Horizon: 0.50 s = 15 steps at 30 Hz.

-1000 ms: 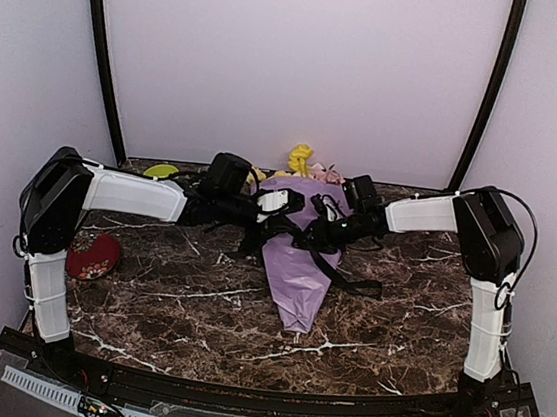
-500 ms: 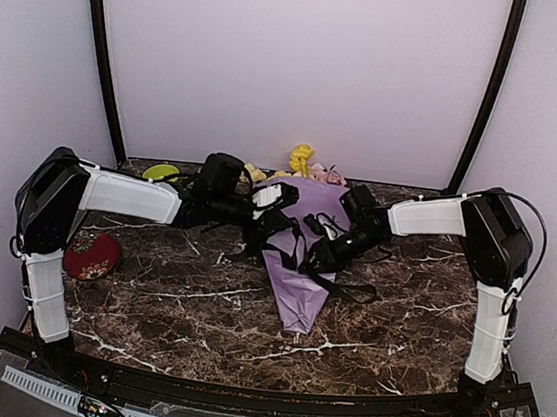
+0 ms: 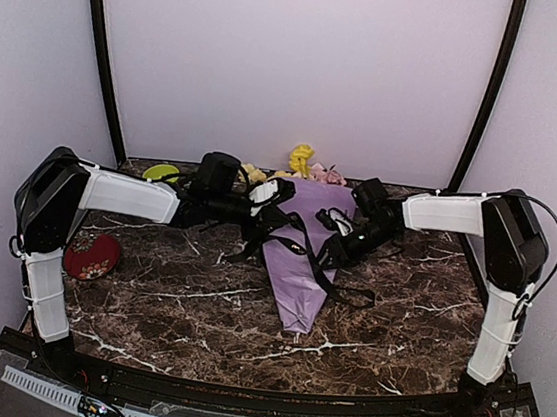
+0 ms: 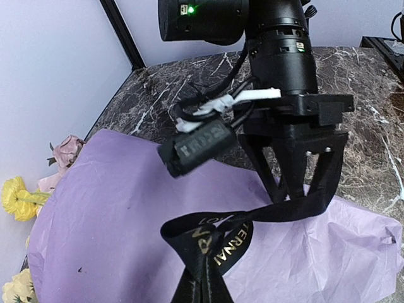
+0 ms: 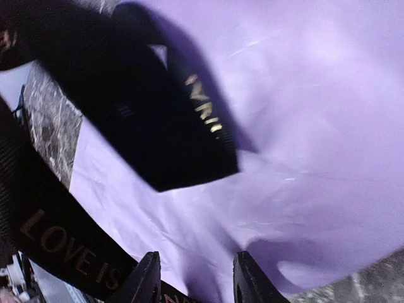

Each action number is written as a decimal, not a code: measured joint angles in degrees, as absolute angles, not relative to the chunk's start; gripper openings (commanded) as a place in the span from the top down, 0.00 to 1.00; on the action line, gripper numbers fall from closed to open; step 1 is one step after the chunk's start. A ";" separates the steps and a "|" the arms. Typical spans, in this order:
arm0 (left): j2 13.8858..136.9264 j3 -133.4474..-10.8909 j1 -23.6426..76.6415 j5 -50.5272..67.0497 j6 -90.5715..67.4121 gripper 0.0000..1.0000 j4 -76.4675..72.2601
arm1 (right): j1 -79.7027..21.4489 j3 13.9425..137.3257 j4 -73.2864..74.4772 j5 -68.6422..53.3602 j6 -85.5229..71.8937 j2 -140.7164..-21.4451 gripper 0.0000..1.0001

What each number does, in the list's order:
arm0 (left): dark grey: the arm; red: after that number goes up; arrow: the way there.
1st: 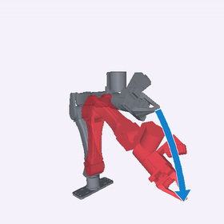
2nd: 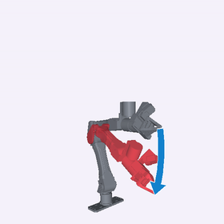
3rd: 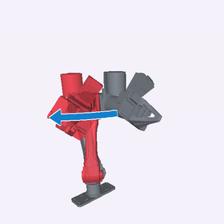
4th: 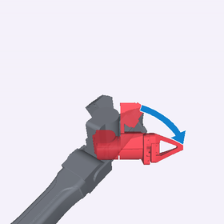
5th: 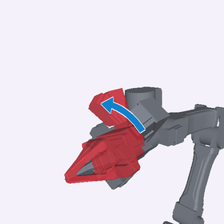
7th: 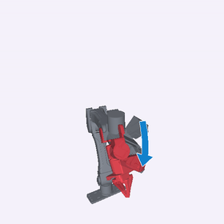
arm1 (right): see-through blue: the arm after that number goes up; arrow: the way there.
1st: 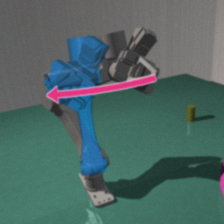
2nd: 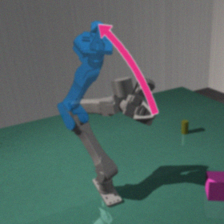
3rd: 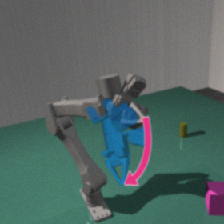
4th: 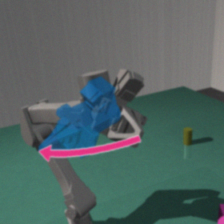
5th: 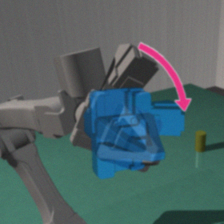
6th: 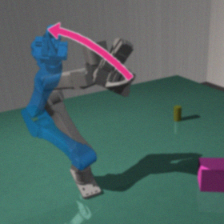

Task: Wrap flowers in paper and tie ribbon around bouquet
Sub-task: Cross the ribbon over the folded bouquet.

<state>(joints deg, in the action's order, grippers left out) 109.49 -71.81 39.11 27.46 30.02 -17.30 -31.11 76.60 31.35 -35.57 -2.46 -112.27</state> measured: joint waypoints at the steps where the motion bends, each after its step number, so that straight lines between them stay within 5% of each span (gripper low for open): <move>1: 109.49 -71.75 39.11 27.40 29.65 1.00 -17.63 | -30.48 76.60 30.94 -34.70 -3.22 -112.01 0.61; 15: 110.15 -70.35 39.11 27.53 25.21 1.00 -22.85 | -28.84 74.81 22.24 -23.94 -14.02 -104.90 0.63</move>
